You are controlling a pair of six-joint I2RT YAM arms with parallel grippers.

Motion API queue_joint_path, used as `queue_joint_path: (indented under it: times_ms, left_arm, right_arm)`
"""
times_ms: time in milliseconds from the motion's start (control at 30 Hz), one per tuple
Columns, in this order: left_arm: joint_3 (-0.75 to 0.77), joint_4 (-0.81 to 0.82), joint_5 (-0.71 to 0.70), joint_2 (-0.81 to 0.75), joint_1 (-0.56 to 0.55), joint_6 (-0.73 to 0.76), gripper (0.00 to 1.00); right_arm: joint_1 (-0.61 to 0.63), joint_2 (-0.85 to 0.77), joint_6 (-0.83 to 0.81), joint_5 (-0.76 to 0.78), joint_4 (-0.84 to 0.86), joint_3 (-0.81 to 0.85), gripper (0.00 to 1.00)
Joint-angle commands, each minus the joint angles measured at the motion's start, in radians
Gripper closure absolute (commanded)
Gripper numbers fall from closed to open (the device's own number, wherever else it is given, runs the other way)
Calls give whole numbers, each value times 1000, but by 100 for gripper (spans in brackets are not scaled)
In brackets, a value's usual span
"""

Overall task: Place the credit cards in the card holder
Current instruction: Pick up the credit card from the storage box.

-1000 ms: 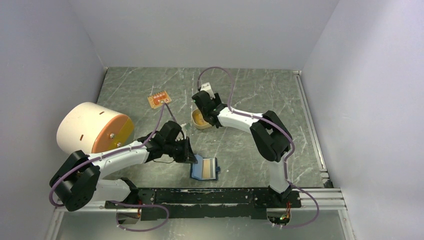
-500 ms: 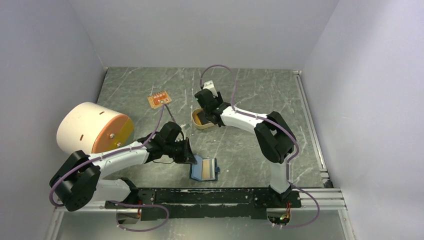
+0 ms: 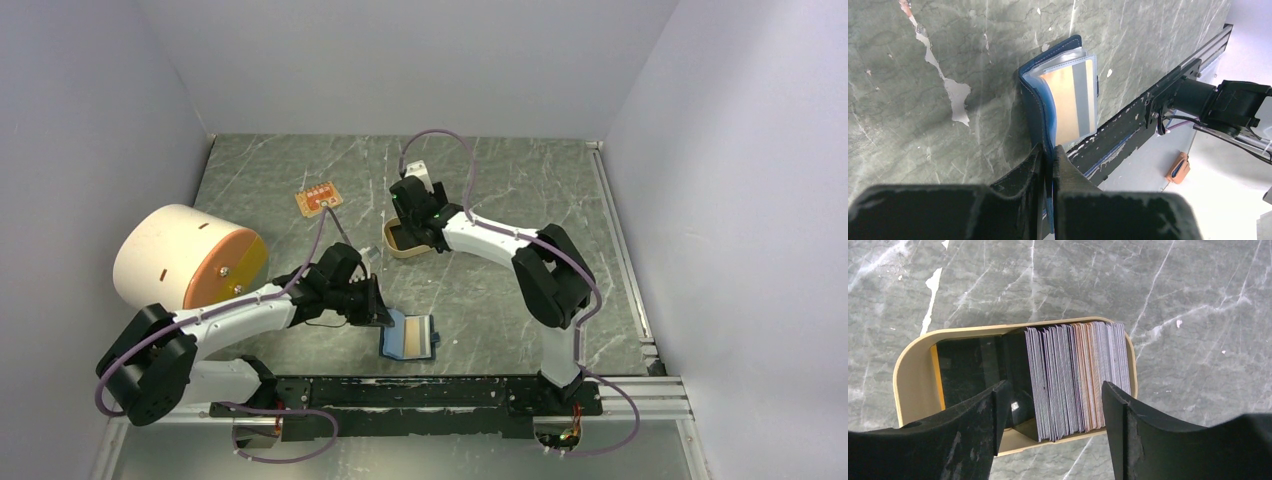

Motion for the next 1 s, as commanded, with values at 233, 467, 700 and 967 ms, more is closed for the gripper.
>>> queue_joint_path:
  times_ms: [233, 467, 700, 967]
  left_arm:
    - [13, -7, -17, -28, 4, 7, 91]
    - [8, 2, -11, -24, 3, 5, 91]
    - [0, 2, -18, -35, 5, 4, 91]
    - [-6, 13, -12, -37, 5, -3, 91]
  right_arm:
    - [-1, 97, -44, 54, -33, 56, 21]
    - [1, 127, -50, 114, -55, 82, 22]
    - [8, 103, -55, 183, -55, 75, 34]
    - [20, 71, -54, 188, -42, 61, 45]
